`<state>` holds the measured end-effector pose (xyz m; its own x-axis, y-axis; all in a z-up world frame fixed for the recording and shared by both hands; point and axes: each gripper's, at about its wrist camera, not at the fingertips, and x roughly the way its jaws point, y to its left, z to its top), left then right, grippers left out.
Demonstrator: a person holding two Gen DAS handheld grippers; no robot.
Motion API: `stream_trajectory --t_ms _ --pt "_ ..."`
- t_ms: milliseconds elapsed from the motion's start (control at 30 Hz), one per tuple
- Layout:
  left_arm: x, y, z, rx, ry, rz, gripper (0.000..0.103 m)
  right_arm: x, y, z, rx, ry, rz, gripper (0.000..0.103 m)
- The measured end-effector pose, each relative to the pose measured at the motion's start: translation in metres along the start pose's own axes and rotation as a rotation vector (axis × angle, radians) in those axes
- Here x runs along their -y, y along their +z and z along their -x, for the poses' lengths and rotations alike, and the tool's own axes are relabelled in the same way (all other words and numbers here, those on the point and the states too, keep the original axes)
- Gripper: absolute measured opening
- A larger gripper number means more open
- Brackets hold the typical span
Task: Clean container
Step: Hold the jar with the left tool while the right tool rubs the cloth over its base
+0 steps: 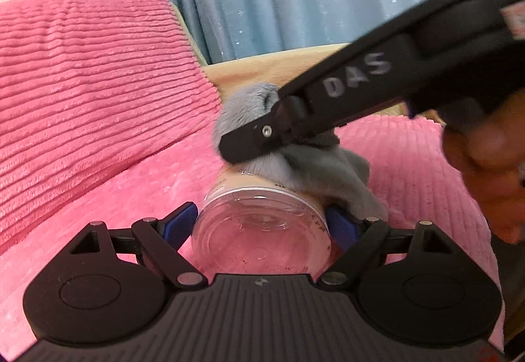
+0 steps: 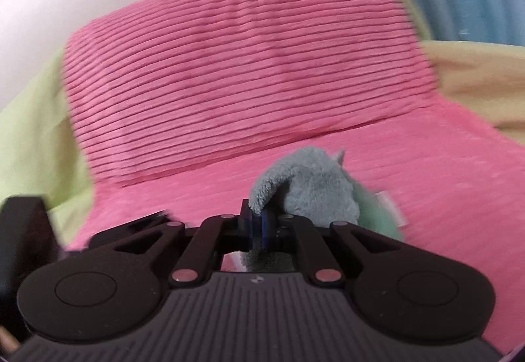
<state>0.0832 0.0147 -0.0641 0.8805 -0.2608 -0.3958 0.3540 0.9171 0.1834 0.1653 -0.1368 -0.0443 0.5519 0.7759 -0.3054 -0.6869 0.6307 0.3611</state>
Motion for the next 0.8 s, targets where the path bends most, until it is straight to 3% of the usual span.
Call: stream_trajectory --t_ms 100,333,433,600,800 --pt "-0.001 0.000 0.000 0.002 -0.007 0.022 0.085 0.005 0.001 -0.001 0.007 0.002 -0.033 0.003" --pt "-0.034 -0.007 -0.004 -0.031 -0.107 0.323 0.090 0.003 -0.002 0.002 0.009 -0.007 -0.019 0.003" --pt "-0.038 -0.009 -0.006 -0.037 -0.134 0.359 0.086 0.004 -0.002 0.004 0.016 -0.025 -0.027 0.003" --pt "-0.024 -0.005 -0.006 -0.034 -0.098 0.251 0.086 0.010 0.000 0.004 0.026 -0.067 -0.063 0.004" --pt "0.001 -0.001 -0.007 -0.044 -0.035 0.044 0.086 0.000 0.000 0.002 -0.057 0.134 -0.040 0.004"
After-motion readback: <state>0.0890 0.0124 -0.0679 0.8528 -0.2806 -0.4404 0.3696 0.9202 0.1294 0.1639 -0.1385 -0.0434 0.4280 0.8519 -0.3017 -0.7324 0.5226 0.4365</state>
